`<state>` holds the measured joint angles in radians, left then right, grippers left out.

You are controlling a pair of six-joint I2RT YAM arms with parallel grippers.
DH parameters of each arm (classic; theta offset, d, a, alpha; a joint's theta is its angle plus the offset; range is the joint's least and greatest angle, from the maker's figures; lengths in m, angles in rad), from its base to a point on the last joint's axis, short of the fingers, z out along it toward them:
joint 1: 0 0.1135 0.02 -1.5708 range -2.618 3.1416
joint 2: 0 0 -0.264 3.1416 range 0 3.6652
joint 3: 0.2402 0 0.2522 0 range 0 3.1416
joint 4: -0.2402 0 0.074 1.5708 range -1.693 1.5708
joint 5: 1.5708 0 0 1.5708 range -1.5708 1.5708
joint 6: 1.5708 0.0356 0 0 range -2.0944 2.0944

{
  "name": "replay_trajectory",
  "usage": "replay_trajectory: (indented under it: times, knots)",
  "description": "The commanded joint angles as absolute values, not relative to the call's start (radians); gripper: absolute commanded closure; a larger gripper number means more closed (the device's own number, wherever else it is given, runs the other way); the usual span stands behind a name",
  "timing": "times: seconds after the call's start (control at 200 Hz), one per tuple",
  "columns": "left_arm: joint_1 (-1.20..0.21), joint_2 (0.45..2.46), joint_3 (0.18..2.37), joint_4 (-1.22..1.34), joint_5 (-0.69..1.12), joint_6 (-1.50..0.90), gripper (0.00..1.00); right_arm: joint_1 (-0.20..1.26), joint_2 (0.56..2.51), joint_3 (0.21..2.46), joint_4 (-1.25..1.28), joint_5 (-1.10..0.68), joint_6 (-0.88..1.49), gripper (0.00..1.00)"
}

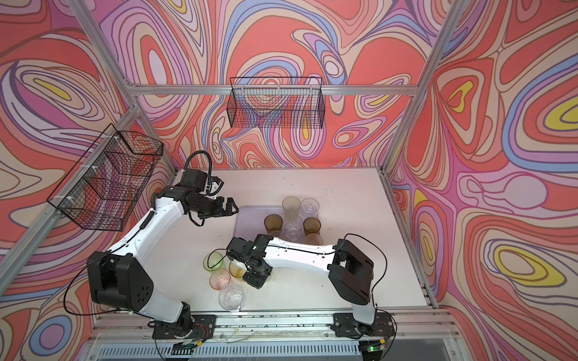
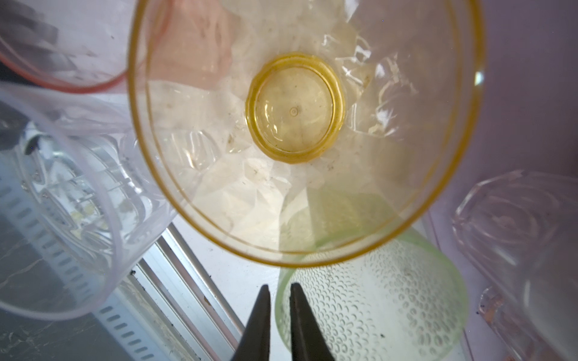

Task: Place the glasses into the tray
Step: Pick up the glass from the bottom-center of the table.

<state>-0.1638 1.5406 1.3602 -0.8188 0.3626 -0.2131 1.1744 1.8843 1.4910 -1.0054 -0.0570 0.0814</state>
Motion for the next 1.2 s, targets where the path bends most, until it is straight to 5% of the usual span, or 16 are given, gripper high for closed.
replay_trajectory:
  times: [0.0,0.496,1.192]
  knots:
    - [-0.161,1.521,1.378,-0.839,0.361,-0.204,0.0,1.183,1.895,1.471,-0.997,-0.045,0.088,0.88]
    - [-0.16,1.522,1.378,-0.839,0.364,-0.205,0.0,1.183,1.872,1.493,-1.036,-0.046,0.095,1.0]
    - [-0.161,1.52,1.378,-0.838,0.367,-0.206,0.0,1.183,1.84,1.718,-1.219,0.0,0.121,1.0]
